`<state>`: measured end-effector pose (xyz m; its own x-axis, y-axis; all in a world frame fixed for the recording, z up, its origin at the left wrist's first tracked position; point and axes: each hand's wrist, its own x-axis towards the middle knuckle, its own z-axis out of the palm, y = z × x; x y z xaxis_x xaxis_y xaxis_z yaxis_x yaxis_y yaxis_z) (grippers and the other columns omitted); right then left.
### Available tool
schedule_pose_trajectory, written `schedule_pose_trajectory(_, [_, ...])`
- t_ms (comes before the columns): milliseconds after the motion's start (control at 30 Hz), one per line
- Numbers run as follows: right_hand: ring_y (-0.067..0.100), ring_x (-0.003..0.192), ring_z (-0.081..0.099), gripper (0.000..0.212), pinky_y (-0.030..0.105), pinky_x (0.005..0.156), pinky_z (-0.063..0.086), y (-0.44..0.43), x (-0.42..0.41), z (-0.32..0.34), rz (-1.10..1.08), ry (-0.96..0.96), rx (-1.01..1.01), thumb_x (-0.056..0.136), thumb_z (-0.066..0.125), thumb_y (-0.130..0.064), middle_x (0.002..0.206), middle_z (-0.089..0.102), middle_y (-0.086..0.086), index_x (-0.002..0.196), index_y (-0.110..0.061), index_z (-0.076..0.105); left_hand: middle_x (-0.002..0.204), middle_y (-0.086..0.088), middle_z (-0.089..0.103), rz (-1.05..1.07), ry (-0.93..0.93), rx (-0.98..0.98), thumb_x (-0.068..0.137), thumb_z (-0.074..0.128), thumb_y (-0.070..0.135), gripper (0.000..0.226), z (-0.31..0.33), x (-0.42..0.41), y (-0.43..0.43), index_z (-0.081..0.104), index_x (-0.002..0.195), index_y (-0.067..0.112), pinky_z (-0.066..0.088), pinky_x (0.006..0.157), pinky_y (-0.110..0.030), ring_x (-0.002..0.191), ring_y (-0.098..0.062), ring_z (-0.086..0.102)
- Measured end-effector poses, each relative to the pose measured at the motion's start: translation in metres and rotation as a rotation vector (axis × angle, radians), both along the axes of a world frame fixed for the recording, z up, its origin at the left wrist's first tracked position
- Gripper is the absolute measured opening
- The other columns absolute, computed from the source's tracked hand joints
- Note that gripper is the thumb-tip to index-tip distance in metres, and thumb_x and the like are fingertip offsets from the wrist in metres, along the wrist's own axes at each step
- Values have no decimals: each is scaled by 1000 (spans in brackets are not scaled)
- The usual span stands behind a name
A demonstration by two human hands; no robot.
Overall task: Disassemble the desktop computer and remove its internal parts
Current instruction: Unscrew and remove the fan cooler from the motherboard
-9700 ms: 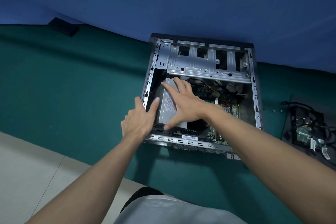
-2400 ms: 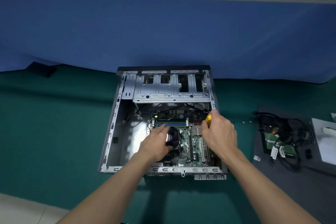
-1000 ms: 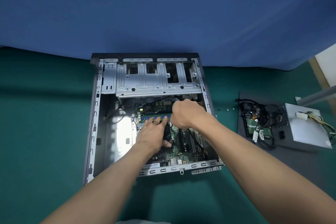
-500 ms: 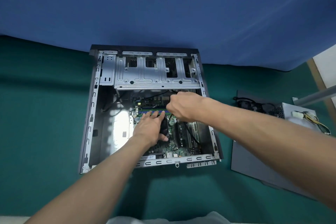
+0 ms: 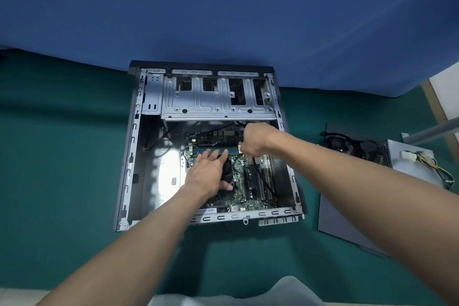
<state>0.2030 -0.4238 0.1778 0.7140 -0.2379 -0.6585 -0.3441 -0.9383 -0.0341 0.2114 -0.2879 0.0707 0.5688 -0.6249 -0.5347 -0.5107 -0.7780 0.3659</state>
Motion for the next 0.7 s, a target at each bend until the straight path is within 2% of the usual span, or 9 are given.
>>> schedule_pose_trajectory(67, [26, 78, 51, 19, 32, 68, 42, 0, -9, -1, 90, -83, -47, 93, 48, -13, 82, 47, 6, 74, -13, 44, 162, -5, 7, -3, 7, -6, 80, 71, 47, 103, 0, 0, 0, 4, 155, 22, 2, 120, -38, 149, -26, -1])
schedule_pose_trajectory(133, [32, 79, 53, 21, 35, 65, 40, 2, -18, 1, 292, -163, -91, 91, 46, -7, 73, 45, 7, 71, -15, 45, 162, -5, 7, -5, 5, -4, 81, 70, 47, 103, 0, 0, -1, 4, 155, 22, 2, 120, -38, 149, -26, -1])
schedule_pose_trajectory(233, [33, 83, 62, 19, 35, 60, 41, 4, -20, 5, 648, -230, -153, 95, 44, -8, 85, 59, 12, 88, -7, 62, 162, -5, 7, -14, -5, -3, 81, 69, 47, 102, 1, -1, -1, 4, 155, 21, 2, 120, -38, 149, -26, -1])
schedule_pose_trajectory(300, [32, 75, 62, 18, 34, 56, 43, 0, -14, 7, 685, -230, -143, 93, 46, -7, 76, 56, 10, 82, -8, 61, 162, -5, 7, -11, -1, -8, 81, 70, 47, 102, 2, -1, 0, 4, 155, 22, 2, 121, -38, 149, -26, -1])
schedule_pose_trajectory(400, [24, 59, 53, 33, 27, 50, 37, -4, -4, 5, 495, -154, -48, 90, 60, -20, 61, 44, 4, 61, -12, 46, 162, -5, 7, -5, 9, -18, 80, 71, 47, 103, 1, 0, 2, 4, 155, 23, 3, 121, -37, 149, -25, -1])
schedule_pose_trajectory(467, [18, 50, 53, 42, 26, 53, 42, 0, -2, 0, 193, -120, 42, 92, 59, -35, 58, 49, 5, 60, -12, 47, 162, -5, 7, -9, 8, -16, 80, 70, 48, 103, 0, 0, 2, 4, 155, 24, 2, 121, -37, 149, -25, -1])
schedule_pose_trajectory(567, [14, 36, 43, 27, 20, 38, 35, 3, 5, -7, -325, 19, 184, 96, 43, -15, 59, 54, 7, 72, -4, 47, 162, -5, 7, -12, 11, -15, 80, 70, 49, 103, -1, 1, 2, 3, 155, 23, 0, 119, -36, 149, -25, -1])
schedule_pose_trajectory(633, [14, 44, 36, 18, 23, 39, 28, 3, 10, -6, -410, 155, 190, 95, 36, -6, 68, 50, 9, 79, -5, 44, 162, -5, 7, -17, 5, -18, 80, 69, 50, 103, -2, 1, 3, 3, 155, 24, 1, 119, -36, 149, -25, -1])
schedule_pose_trajectory(700, [20, 57, 49, 17, 30, 48, 40, 5, 12, -4, -284, 166, 123, 94, 38, -2, 83, 57, 13, 87, 0, 53, 162, -4, 8, -22, -6, -16, 80, 68, 52, 103, -2, 1, 3, 4, 155, 24, 1, 119, -36, 149, -24, 0])
